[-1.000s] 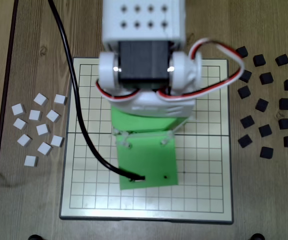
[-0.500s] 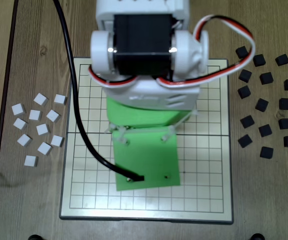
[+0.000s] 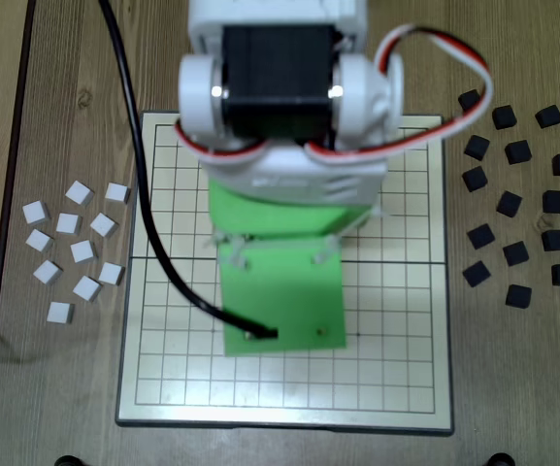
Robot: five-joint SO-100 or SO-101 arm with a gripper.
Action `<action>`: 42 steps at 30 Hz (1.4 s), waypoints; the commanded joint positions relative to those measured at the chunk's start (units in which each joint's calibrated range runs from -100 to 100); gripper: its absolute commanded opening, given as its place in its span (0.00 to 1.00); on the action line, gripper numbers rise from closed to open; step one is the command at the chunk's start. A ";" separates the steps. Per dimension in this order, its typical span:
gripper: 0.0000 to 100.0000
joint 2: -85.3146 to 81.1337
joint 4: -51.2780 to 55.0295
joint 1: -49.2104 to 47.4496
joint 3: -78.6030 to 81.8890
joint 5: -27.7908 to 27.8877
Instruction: Grasp a White stone and put it on the board on position (0,0).
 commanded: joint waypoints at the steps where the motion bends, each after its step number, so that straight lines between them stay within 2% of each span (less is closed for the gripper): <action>1: 0.11 -14.17 -2.93 -1.18 8.64 -0.78; 20: 0.07 -68.69 -7.72 -1.09 68.06 -4.30; 42: 0.06 -95.99 -13.51 2.19 101.11 -2.49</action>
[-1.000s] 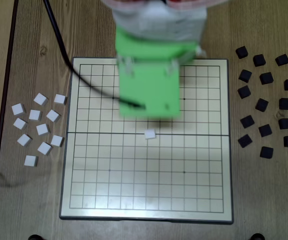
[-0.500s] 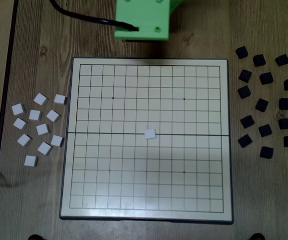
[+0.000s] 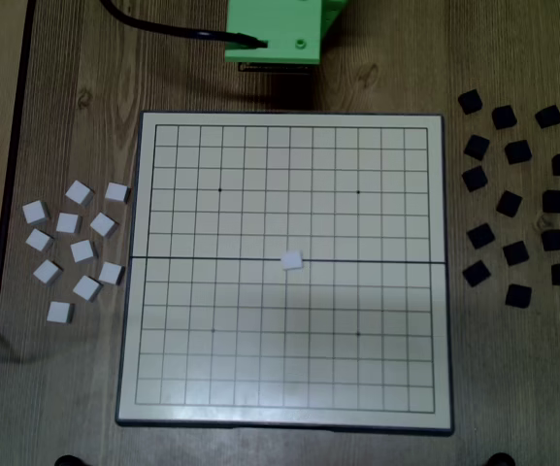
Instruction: Grasp a White stone and put it on the board on position (0,0).
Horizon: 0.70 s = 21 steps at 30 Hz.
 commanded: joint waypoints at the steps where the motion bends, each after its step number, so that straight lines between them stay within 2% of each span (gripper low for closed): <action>1: 0.06 -2.53 -0.27 0.77 2.48 0.63; 11: 0.06 -9.40 0.73 1.50 12.14 3.61; 21: 0.06 -9.40 4.28 1.86 12.24 5.47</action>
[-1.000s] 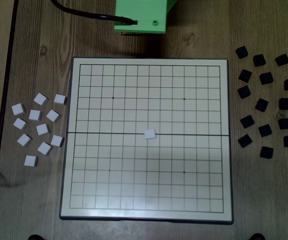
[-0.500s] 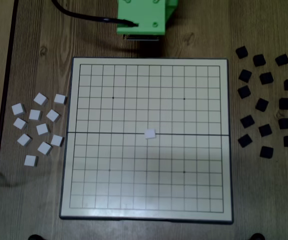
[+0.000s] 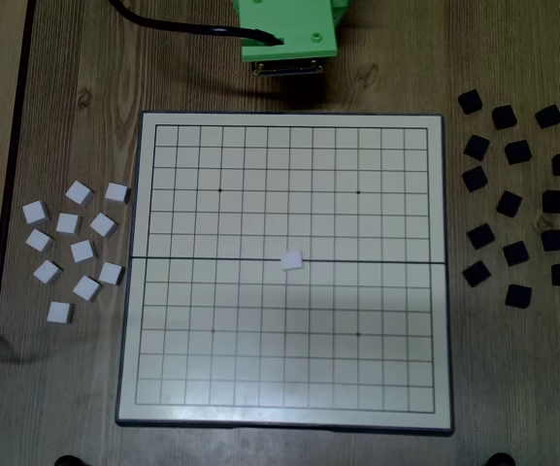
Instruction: Grasp a White stone and put it on the board on position (0,0).
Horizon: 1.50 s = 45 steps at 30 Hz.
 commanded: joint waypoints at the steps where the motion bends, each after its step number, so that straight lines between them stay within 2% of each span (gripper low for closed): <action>1: 0.06 0.19 3.49 0.78 1.33 0.59; 26: 0.08 -5.15 6.55 0.87 1.33 -0.68; 30: 0.08 -5.83 6.55 0.51 1.33 0.49; 33: 0.08 -6.68 6.31 -0.13 1.33 3.66; 45: 0.08 -6.68 6.31 -0.40 1.33 3.71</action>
